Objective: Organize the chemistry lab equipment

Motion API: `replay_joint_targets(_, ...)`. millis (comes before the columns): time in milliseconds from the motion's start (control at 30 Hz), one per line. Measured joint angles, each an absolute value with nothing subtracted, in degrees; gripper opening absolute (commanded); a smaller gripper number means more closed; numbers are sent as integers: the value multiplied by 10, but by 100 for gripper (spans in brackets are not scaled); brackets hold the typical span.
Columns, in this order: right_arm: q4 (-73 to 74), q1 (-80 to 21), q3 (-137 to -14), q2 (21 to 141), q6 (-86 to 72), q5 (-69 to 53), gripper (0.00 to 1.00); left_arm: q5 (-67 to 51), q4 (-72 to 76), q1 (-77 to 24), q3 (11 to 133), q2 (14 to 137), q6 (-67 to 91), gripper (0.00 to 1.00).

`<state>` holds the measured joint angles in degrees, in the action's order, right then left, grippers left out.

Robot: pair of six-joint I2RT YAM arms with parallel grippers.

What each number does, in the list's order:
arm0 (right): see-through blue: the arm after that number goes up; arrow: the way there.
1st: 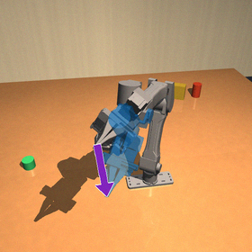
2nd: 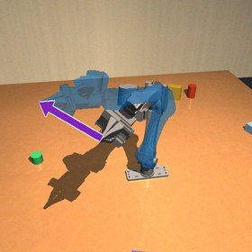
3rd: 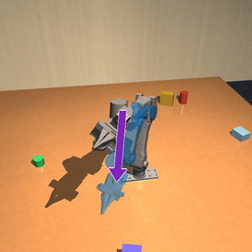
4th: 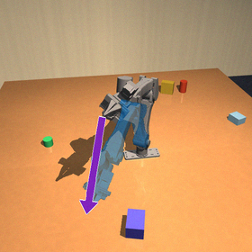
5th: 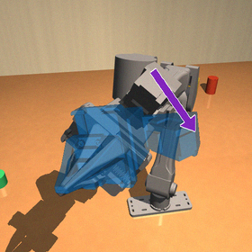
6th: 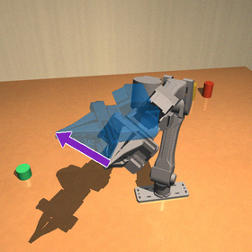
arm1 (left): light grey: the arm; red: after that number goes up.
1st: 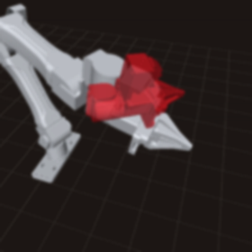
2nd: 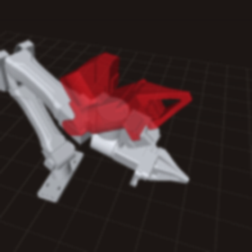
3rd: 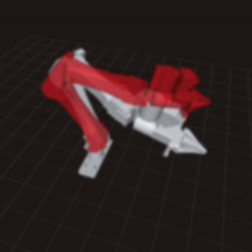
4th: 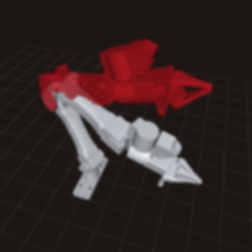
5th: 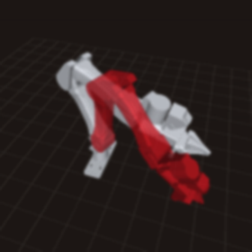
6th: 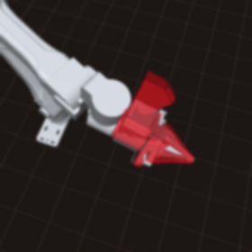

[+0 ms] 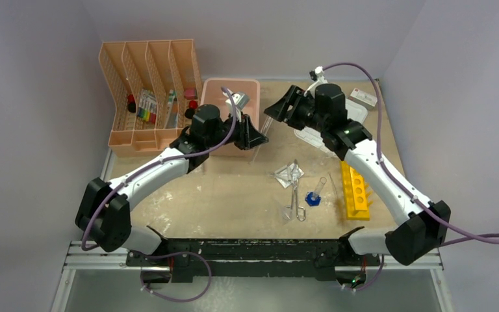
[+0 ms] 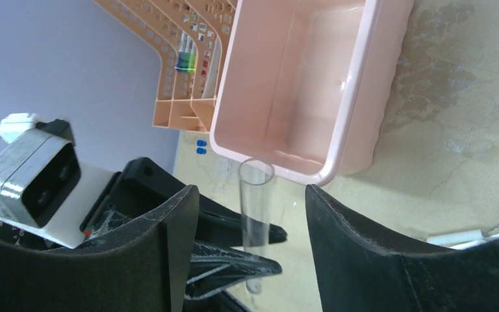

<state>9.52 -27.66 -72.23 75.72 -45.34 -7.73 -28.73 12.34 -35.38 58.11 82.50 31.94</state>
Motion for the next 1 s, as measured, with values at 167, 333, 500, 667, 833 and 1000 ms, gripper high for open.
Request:
replay_joint_targets(167,154,-233,-768,769,-435,-156,66,-285,40,-354,630,814,210,0)
replay_joint_targets(333,210,-221,-817,803,-413,-218,59,-291,-26,-354,658,810,137,0)
replay_joint_targets(500,234,-219,-818,812,-414,-271,45,-304,-67,-354,673,810,92,0)
replay_joint_targets(667,238,-216,-818,813,-418,-298,39,-316,-86,-354,674,810,72,0)
replay_joint_targets(833,237,-214,-811,813,-423,-313,38,-318,-111,-354,682,810,48,0)
replay_joint_targets(1000,236,-213,-809,822,-427,-330,37,-320,-128,-354,692,810,33,0)
